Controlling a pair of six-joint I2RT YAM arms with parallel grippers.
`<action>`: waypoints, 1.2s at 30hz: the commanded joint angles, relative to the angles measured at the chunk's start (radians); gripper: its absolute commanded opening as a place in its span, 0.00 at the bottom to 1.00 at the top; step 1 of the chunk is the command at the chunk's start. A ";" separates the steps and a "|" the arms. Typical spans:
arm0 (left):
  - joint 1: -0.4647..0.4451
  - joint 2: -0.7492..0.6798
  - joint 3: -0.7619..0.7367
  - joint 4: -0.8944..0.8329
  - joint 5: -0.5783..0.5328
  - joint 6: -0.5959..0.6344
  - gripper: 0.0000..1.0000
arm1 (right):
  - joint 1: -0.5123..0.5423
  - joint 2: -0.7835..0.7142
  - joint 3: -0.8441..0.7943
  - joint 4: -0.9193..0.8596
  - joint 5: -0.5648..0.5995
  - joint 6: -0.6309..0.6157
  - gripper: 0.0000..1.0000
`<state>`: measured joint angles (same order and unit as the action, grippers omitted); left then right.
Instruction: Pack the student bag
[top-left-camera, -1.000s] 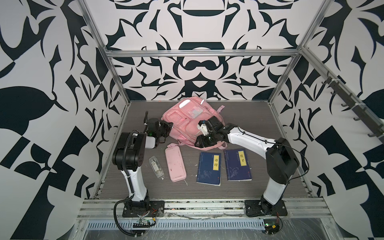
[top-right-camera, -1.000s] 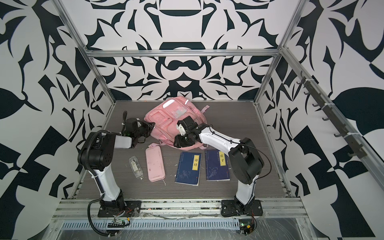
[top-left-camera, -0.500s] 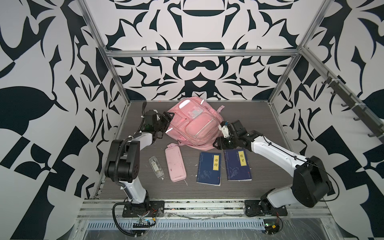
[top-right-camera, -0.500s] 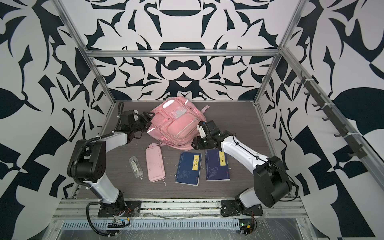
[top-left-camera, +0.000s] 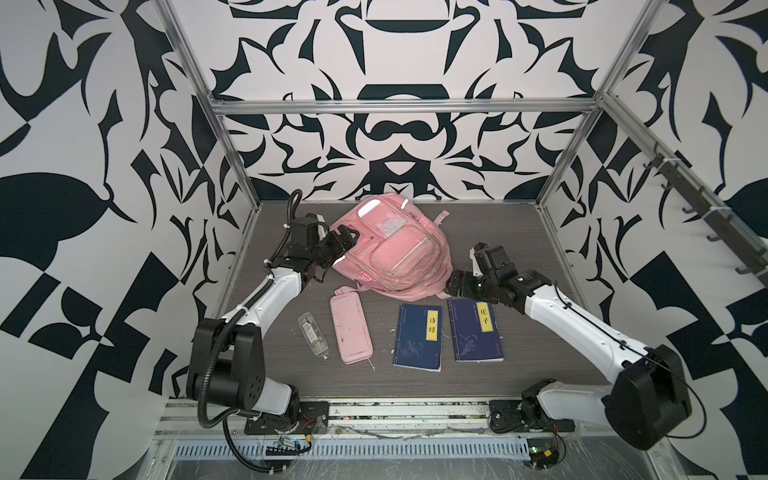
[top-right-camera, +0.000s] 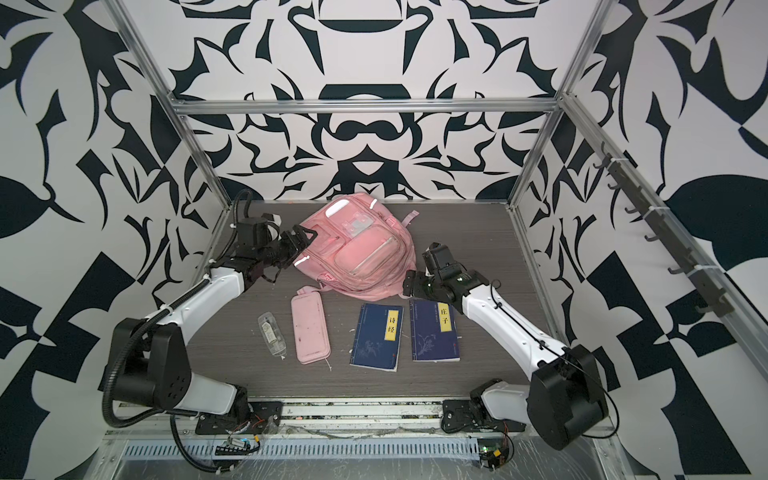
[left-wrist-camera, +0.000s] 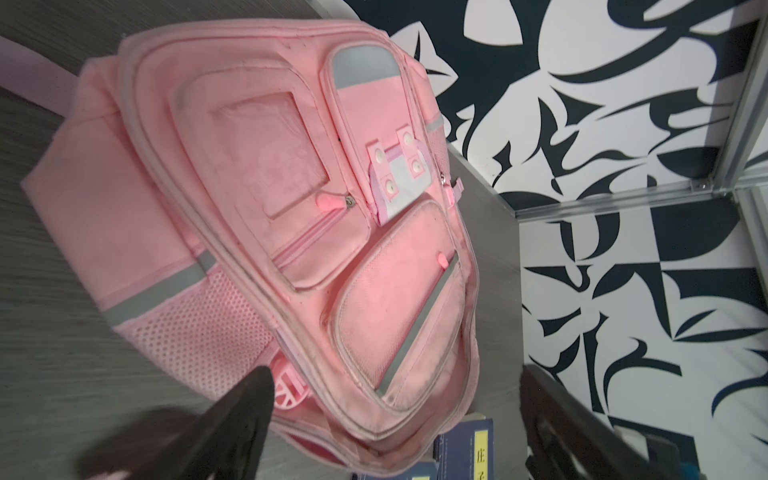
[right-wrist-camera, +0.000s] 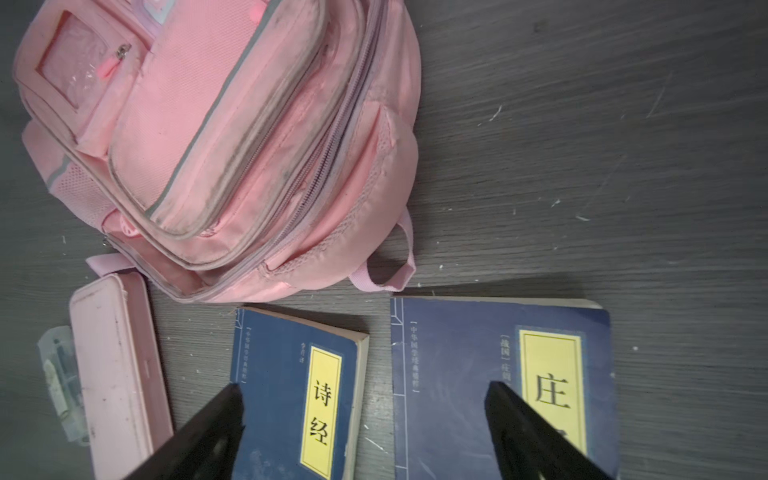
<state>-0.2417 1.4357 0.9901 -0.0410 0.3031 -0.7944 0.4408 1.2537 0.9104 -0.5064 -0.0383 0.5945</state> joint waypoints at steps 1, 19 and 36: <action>-0.059 -0.055 -0.027 -0.157 0.010 0.128 0.95 | 0.003 -0.042 -0.037 -0.016 0.058 0.062 0.96; -0.370 -0.099 -0.170 -0.222 -0.017 0.108 0.95 | 0.148 0.021 -0.132 0.073 0.016 0.106 0.89; -0.537 0.055 -0.246 -0.091 -0.012 -0.035 0.86 | 0.325 0.133 -0.215 0.205 -0.020 0.273 0.69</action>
<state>-0.7658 1.4559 0.7345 -0.1654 0.2676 -0.8116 0.7570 1.3643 0.6815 -0.3218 -0.0601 0.8474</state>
